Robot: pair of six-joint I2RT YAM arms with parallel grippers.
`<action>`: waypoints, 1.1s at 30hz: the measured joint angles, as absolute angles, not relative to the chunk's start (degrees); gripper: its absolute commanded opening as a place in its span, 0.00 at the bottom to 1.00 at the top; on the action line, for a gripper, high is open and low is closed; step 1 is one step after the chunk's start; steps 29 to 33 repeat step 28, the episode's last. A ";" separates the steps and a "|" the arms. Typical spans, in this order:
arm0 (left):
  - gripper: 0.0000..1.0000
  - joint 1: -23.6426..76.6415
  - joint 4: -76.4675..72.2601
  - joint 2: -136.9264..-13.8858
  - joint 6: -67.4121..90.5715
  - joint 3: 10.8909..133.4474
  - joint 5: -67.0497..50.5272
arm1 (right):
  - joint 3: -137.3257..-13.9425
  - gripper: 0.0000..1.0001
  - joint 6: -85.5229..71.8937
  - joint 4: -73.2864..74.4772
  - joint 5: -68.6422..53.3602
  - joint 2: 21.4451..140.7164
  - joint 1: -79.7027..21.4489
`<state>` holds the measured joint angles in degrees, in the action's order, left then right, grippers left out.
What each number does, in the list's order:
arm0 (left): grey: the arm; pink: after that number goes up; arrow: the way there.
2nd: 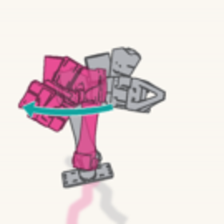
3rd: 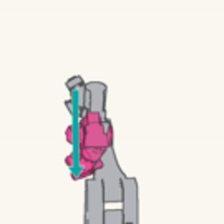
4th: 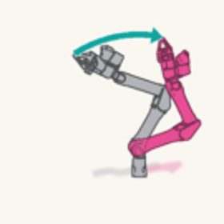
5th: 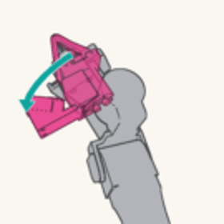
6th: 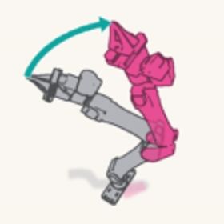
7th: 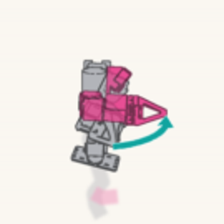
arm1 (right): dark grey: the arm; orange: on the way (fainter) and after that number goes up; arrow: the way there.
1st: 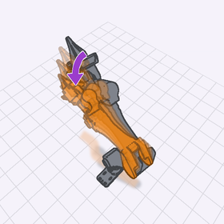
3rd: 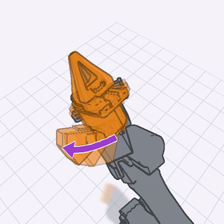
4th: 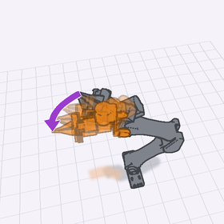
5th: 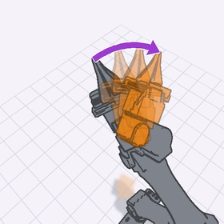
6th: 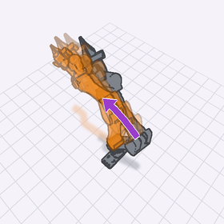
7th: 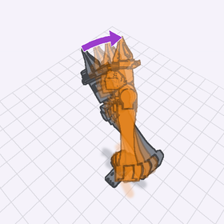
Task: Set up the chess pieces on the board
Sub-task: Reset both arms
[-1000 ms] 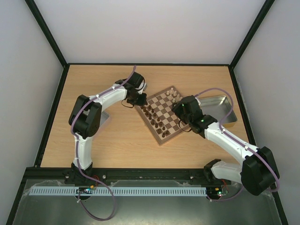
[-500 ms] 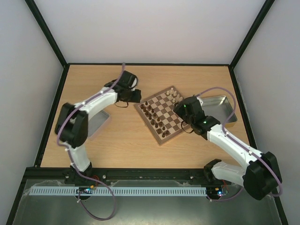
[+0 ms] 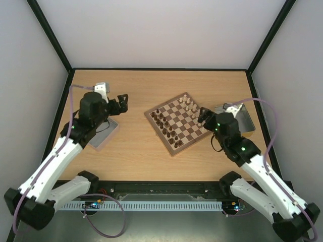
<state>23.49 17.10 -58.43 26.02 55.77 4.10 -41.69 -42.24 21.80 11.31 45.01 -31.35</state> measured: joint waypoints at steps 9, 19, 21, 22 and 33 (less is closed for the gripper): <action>0.99 23.44 19.27 -37.58 23.70 50.09 6.55 | -48.36 0.98 -38.92 28.80 19.73 30.72 -31.35; 0.99 23.44 25.39 -25.47 21.15 53.71 11.73 | -55.64 0.98 -37.39 35.64 30.35 20.91 -31.35; 0.99 23.44 27.18 -25.56 21.08 55.79 12.12 | -56.84 0.98 -37.32 36.38 31.48 19.86 -31.35; 0.99 23.44 28.12 -25.52 21.10 56.80 12.27 | -57.47 0.98 -37.26 36.86 31.97 19.57 -31.35; 0.99 23.44 30.55 -24.40 21.26 57.93 12.49 | -58.17 0.98 -37.23 38.19 32.84 18.94 -31.35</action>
